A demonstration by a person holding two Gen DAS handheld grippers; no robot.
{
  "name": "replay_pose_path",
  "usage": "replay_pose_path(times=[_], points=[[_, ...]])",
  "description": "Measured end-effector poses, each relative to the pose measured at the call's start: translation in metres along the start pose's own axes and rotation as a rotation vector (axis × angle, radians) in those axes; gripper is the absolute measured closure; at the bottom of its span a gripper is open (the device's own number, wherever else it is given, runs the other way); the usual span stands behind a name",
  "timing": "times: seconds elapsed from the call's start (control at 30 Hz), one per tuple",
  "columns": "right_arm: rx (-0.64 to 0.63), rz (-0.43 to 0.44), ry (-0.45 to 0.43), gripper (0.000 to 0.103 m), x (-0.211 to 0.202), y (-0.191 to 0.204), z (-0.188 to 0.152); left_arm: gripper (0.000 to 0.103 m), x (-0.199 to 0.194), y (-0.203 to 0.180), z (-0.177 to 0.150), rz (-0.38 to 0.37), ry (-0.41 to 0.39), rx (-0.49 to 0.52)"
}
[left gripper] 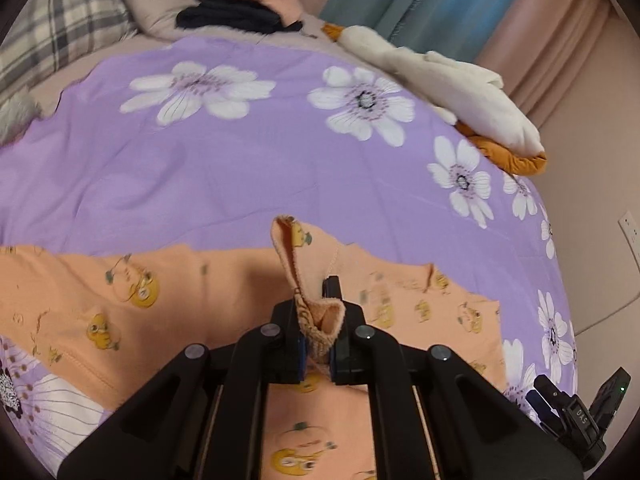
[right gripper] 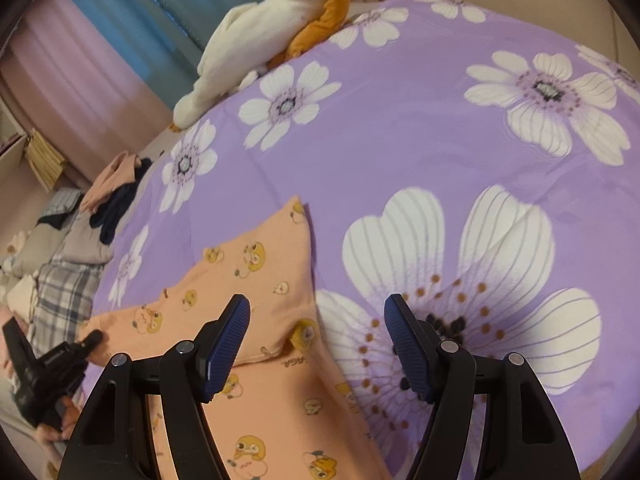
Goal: Fold small clothes
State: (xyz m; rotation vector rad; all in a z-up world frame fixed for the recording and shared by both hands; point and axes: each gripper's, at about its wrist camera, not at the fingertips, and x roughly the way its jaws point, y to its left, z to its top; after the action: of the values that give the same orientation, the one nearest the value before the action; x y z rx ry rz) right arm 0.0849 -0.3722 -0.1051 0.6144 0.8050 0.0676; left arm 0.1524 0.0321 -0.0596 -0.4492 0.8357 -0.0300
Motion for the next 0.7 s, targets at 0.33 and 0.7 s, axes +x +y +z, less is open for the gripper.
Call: replay_pose_path(times=[0.33,0.7], points=[[-0.047,0.032,0.138,0.044,0.042,0.02,-0.018,0.095,0.034,0.038,-0.027,0.099,0.09,-0.009],[-0.092,-0.055,0.064,0.094,0.034,0.024,-0.015,0.094,0.032,0.045,-0.033,0.061,0.104,-0.022]])
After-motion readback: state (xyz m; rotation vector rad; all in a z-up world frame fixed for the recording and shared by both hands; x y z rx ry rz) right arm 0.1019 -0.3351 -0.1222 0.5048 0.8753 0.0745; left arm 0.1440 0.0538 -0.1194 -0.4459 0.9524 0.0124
